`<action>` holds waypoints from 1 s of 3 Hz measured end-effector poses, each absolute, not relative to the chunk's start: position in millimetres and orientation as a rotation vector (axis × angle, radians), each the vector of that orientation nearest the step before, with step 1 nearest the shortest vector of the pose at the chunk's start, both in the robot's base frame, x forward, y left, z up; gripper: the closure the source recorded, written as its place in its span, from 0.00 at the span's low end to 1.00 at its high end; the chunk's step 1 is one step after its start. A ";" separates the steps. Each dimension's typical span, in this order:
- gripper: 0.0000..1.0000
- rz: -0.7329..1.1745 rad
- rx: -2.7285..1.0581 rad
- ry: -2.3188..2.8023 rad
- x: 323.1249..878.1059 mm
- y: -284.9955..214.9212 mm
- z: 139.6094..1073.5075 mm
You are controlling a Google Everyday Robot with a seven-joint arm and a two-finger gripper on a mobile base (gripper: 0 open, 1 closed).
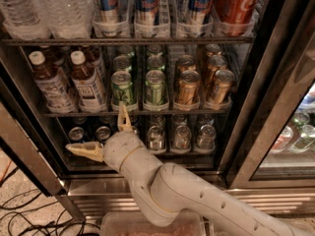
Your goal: Pick blue plastic bottle from middle shelf of fridge
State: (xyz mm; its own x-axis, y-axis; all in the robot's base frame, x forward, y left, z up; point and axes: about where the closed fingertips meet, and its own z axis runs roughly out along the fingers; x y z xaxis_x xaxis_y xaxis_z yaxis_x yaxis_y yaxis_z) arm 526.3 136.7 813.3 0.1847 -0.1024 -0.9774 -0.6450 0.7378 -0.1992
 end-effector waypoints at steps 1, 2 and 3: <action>0.00 0.419 -0.667 1.360 525.9 134.1 814.1; 0.00 0.368 -0.636 1.368 516.7 136.0 813.2; 0.00 0.306 -0.619 1.421 510.9 166.0 807.7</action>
Offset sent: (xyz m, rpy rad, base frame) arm -0.0153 -0.0123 -0.0099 -0.0505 -0.0120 -0.2114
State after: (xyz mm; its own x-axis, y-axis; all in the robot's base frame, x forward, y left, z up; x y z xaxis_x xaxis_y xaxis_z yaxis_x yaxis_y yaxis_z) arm 510.9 166.0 807.7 0.1459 -0.1618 -0.9760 -0.5494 0.8071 -0.2160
